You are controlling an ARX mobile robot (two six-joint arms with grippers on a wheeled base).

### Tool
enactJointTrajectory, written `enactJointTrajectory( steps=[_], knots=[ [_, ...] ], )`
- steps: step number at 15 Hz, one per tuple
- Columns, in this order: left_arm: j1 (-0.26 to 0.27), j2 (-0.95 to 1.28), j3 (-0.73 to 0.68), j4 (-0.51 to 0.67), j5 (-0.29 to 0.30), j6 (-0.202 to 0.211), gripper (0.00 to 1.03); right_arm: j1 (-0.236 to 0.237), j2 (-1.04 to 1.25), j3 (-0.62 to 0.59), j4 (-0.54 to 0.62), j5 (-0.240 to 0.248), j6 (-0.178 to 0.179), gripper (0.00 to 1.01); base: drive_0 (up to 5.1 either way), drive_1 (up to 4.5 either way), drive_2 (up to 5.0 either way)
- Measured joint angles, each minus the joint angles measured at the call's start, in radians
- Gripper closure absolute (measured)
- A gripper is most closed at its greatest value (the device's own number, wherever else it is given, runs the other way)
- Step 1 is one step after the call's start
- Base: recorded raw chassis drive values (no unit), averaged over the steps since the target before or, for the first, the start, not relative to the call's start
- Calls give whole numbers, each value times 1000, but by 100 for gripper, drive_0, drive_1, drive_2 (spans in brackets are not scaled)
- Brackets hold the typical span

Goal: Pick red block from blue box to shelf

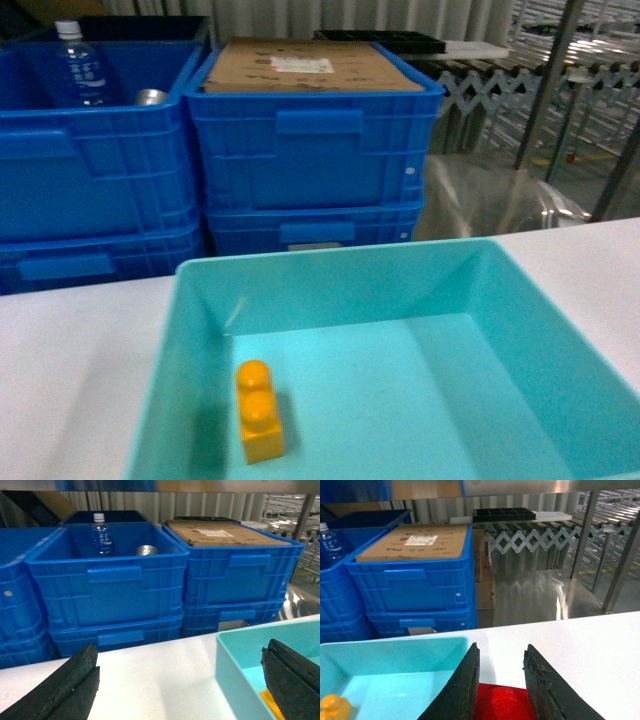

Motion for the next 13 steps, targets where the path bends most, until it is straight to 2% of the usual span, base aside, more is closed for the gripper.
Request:
enactJointTrajectory(
  steps=[13],
  knots=[
    [0,0,0,0,3,0,5,0,0,-1,0,0,0,80,0,0,0]
  ],
)
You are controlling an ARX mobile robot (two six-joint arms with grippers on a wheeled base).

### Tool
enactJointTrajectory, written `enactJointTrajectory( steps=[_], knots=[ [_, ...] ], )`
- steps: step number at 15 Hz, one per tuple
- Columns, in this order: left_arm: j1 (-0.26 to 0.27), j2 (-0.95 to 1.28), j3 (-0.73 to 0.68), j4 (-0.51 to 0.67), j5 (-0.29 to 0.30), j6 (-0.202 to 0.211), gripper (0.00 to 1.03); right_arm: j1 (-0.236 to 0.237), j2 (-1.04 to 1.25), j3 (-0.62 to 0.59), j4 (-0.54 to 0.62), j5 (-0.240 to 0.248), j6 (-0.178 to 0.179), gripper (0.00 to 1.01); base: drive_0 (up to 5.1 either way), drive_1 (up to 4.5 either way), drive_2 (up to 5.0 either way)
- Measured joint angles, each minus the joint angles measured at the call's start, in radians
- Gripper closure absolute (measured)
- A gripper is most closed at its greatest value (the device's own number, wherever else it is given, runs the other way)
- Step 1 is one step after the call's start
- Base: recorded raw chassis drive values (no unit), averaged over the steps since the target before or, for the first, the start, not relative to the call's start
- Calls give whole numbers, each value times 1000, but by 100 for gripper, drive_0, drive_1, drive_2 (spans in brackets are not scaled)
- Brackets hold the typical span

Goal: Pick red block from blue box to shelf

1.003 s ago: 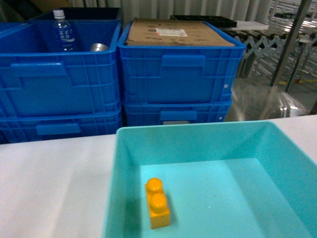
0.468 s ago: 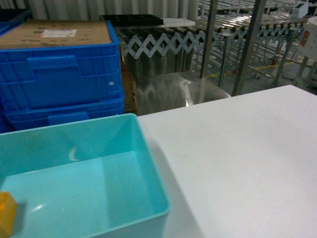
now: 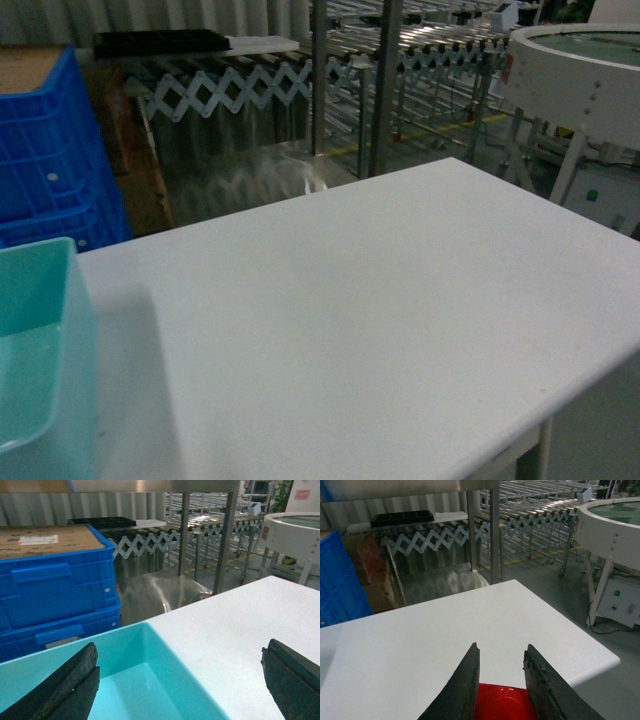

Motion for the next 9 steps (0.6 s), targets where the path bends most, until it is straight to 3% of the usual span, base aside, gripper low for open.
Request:
enactJointTrajectory(
  steps=[3,9],
  knots=[
    [0,0,0,0,0,0,5,0,0,0,0,0,0,80,0,0,0],
    [0,0,0,-2,0,0,5,0,0,0,0,0,0,80,291,-369,-369]
  ],
)
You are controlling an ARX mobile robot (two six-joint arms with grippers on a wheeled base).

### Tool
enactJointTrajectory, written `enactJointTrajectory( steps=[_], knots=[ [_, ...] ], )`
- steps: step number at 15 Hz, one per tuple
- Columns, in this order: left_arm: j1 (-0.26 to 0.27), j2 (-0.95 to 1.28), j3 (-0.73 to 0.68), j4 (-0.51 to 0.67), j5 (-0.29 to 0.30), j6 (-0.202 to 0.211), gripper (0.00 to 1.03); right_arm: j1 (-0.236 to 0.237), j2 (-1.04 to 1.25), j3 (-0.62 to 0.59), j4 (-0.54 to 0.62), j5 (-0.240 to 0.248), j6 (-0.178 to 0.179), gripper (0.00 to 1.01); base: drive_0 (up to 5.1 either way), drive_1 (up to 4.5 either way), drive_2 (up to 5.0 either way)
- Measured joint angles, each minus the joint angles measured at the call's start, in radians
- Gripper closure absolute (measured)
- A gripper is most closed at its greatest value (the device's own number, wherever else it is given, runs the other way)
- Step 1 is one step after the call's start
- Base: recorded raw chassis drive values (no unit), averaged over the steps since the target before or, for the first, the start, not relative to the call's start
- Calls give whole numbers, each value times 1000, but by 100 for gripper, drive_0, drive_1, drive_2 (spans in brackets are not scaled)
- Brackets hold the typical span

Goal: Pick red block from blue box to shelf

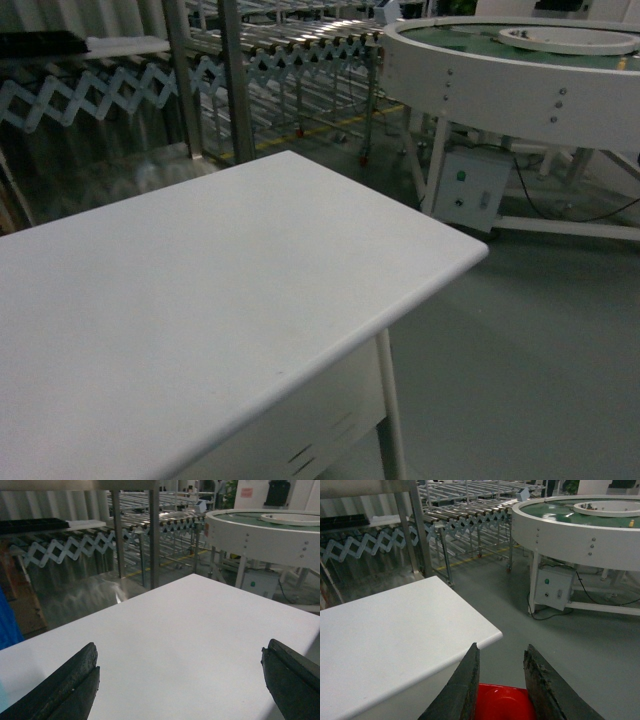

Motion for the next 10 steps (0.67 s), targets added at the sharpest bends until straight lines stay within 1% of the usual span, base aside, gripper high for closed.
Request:
enactJointTrajectory(
  steps=[3,10],
  knots=[
    [0,0,0,3,3,0,5,-2,0,0,-1,6,0,80,291,-369,-369],
    [0,0,0,2,1,0,5,0,0,0,-1,1,0,80,291,-369,-369]
  ],
)
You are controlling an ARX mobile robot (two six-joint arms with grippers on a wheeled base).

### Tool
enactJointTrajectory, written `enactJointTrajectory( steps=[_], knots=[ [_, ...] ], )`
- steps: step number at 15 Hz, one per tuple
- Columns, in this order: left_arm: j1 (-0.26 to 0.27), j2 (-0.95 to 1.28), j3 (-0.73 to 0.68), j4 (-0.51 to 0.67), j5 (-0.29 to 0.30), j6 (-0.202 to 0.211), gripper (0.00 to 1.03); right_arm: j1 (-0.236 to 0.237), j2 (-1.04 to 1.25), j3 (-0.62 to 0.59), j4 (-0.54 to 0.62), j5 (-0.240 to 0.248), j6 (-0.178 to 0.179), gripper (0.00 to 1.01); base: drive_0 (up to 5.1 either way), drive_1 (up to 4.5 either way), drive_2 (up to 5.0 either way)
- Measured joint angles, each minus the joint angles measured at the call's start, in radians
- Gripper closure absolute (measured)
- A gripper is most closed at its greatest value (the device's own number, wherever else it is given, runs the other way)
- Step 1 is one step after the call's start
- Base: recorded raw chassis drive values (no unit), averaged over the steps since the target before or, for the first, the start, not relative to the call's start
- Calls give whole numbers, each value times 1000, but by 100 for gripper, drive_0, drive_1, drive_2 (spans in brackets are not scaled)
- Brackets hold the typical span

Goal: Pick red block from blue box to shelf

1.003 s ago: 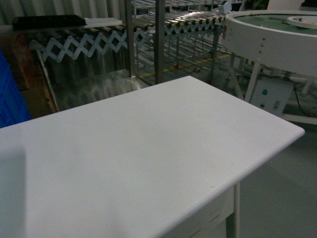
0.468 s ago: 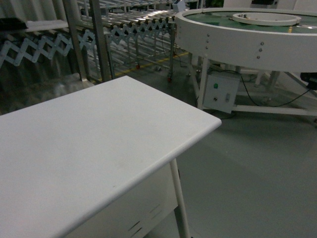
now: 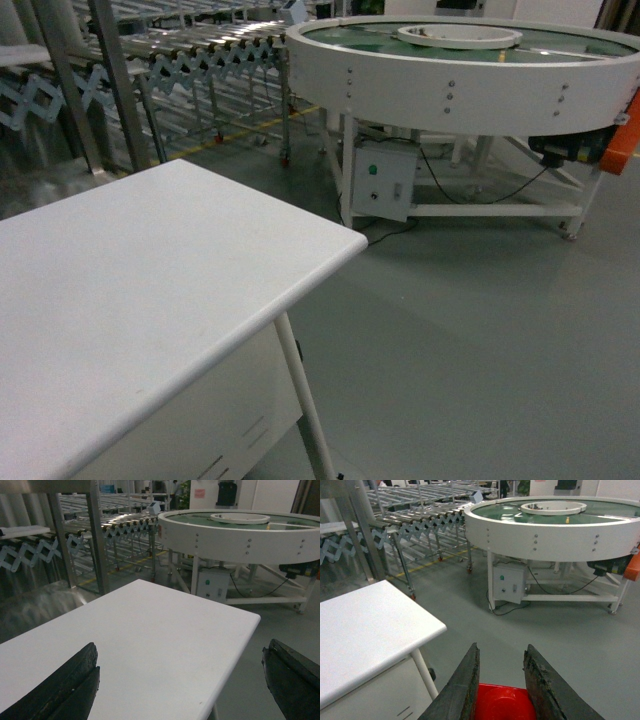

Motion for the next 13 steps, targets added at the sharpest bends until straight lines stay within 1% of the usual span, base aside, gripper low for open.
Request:
enactJointTrajectory(
  steps=[11,13],
  knots=[
    [0,0,0,-6,0,0,5,0,2,0,-1,0,0,80,291,-369,-369],
    [0,0,0,0,-1,0,5,0,1,0,-3,0,0,80,-149,-149,-149]
  ],
)
